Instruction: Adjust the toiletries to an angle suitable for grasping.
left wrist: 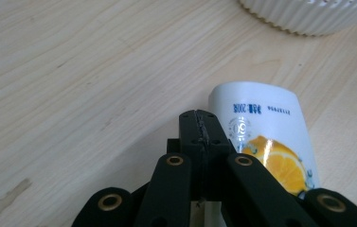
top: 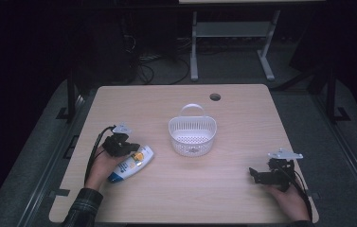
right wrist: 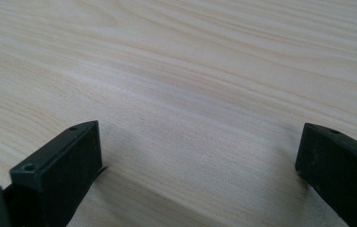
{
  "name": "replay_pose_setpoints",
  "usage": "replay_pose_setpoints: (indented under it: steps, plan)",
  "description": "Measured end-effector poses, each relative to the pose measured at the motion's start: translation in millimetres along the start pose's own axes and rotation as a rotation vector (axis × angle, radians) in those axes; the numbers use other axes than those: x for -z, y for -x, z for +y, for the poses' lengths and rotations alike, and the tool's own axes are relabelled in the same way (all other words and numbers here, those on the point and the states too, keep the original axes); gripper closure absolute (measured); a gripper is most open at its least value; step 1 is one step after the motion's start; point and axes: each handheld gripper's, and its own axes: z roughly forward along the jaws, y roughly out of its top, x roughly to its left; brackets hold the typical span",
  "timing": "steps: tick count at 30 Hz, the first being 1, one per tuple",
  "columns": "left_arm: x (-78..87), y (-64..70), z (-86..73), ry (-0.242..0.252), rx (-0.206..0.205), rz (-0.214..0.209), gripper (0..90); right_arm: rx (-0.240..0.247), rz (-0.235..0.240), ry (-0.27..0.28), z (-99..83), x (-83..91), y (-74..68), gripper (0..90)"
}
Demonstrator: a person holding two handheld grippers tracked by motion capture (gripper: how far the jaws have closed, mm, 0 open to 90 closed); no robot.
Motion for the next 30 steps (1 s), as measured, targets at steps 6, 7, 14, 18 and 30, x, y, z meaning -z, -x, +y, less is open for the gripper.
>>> replay_pose_setpoints:
  steps: [6, 7, 14, 18, 30]
  plan:
    - [-4.7, 9.9, 4.8, -0.013, -0.026, -0.022, 90.0, 0.001, 0.001, 0.0, 0.0, 0.0, 0.0, 0.8]
    - [-5.8, 11.7, 5.4, -0.015, -0.027, -0.028, 90.0, 0.0, 0.001, 0.0, 0.0, 0.0, 0.0, 0.8]
    - [-12.5, 29.2, 12.8, -0.028, -0.071, -0.068, 90.0, 0.0, 0.001, 0.0, 0.0, 0.0, 0.0, 0.8]
    - [-15.2, 35.8, 15.5, -0.038, -0.088, -0.082, 90.0, 0.0, 0.001, 0.0, 0.0, 0.0, 0.0, 0.8]
    - [-21.7, 57.4, 21.8, -0.052, -0.147, -0.131, 90.0, 0.001, 0.001, 0.0, 0.1, -0.1, 0.0, 0.8]
